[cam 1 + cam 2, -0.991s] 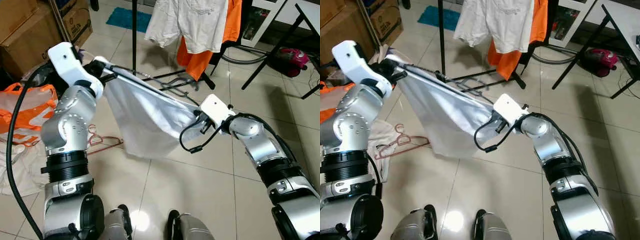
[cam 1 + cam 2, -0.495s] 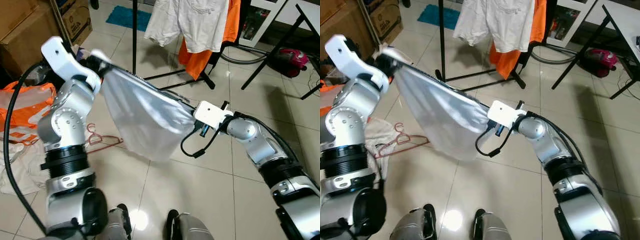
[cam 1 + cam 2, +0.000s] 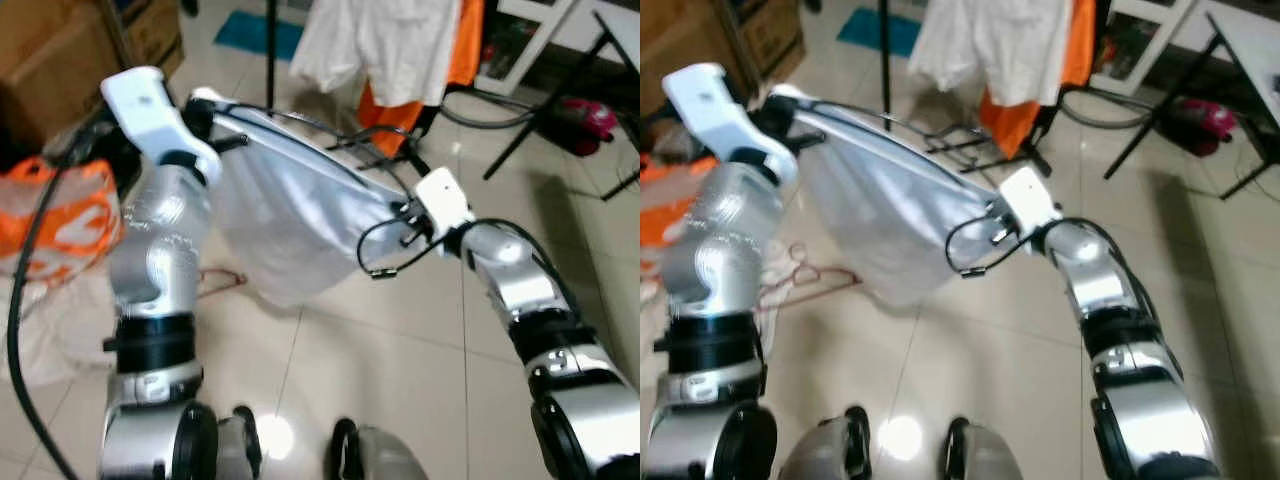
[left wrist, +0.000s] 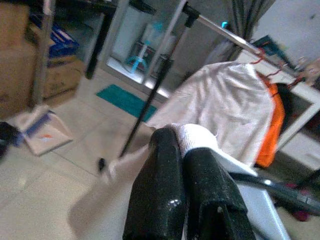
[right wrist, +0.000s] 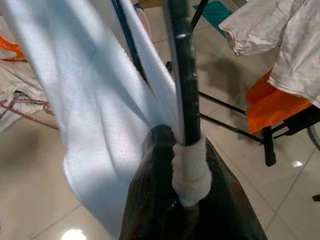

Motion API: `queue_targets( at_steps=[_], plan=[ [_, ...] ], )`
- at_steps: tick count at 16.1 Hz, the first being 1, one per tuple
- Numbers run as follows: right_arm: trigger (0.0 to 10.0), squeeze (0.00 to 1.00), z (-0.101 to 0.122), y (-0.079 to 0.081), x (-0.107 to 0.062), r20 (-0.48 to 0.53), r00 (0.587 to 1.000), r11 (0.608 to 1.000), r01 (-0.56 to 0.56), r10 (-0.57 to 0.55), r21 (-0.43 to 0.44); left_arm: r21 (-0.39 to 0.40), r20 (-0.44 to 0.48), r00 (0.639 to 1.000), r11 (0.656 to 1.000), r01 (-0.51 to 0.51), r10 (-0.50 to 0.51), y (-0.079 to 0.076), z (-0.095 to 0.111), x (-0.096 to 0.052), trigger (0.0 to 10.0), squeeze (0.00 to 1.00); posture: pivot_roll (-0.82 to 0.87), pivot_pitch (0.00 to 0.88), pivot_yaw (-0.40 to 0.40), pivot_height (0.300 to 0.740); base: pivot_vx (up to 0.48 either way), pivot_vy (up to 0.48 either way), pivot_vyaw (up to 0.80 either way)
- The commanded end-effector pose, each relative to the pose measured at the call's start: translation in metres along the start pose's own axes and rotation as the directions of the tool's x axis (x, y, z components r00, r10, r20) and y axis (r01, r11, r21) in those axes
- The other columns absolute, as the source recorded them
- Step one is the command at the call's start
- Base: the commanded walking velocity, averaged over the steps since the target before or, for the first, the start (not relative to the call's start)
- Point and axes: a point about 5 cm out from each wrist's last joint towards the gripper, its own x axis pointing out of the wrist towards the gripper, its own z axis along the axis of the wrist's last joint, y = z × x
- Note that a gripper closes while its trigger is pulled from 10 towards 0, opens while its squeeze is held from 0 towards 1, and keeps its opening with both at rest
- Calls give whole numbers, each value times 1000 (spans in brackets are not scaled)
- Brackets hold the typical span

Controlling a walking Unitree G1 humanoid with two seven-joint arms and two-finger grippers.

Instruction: Hang hanger

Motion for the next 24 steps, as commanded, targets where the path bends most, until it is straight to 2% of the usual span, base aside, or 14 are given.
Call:
queue_targets(
  at_steps=[1,4,6,9,11,13,15,17,18,19,20,21,22,24],
  plan=[
    [0,0,14,-4,3,62,998,999,18,-21,47,89,-18,1000,996,13,-12,-9,-15,-5,10000,0,-93,176,-118,740,0,0,750],
    [0,59,13,2,5,69,998,998,-5,1,58,185,45,999,982,-30,22,-12,-14,-10,10000,0,-88,177,-119,740,0,0,715],
    [0,78,13,2,6,73,997,998,-17,13,61,296,98,995,953,-57,29,-19,-8,-10,10000,0,-83,179,-119,740,0,0,663],
    [0,75,14,3,6,82,996,999,-28,26,30,387,127,991,918,-89,43,-18,-10,-9,10000,0,-84,184,-118,740,0,0,656],
    [0,12,11,5,5,78,997,1000,-24,24,1,371,123,990,922,-109,67,-15,-10,-8,10000,0,-84,187,-116,740,0,0,584],
    [0,0,9,8,5,69,997,999,-27,29,-21,317,115,988,939,-134,102,-14,-9,-8,10000,0,-85,191,-116,740,0,0,0],
    [0,0,8,9,5,77,996,999,-33,35,-24,181,67,984,968,-175,165,-12,-13,-7,10000,0,-85,193,-116,740,0,0,0],
    [0,0,7,13,3,78,995,990,-55,66,-131,22,-23,974,975,-223,223,-12,-18,-3,10000,0,-82,197,-117,740,0,0,0],
    [0,0,8,17,3,88,993,979,-66,84,-194,-77,-73,965,963,-256,251,-12,-19,2,10000,0,-81,200,-117,740,0,0,0],
    [0,0,8,19,3,91,992,974,-70,92,-217,-100,-88,962,958,-268,260,-11,-20,4,10000,0,-81,200,-117,740,0,0,0],
    [0,0,9,25,3,107,987,959,-90,122,-267,-242,-136,957,928,-282,256,-13,-16,10,10000,0,-81,203,-116,740,0,0,0],
    [0,0,9,26,3,111,986,957,-92,126,-273,-273,-146,956,919,-285,254,-13,-15,11,10000,0,-81,203,-116,740,0,0,0],
    [0,0,10,28,3,115,984,948,-96,137,-303,-381,-201,949,874,-303,242,-15,-15,14,10000,0,-85,204,-112,740,0,0,0],
    [0,0,9,29,1,119,982,938,-96,143,-334,-452,-218,953,844,-288,209,-16,-11,18,10000,0,-88,207,-111,740,0,0,0]
  ],
)
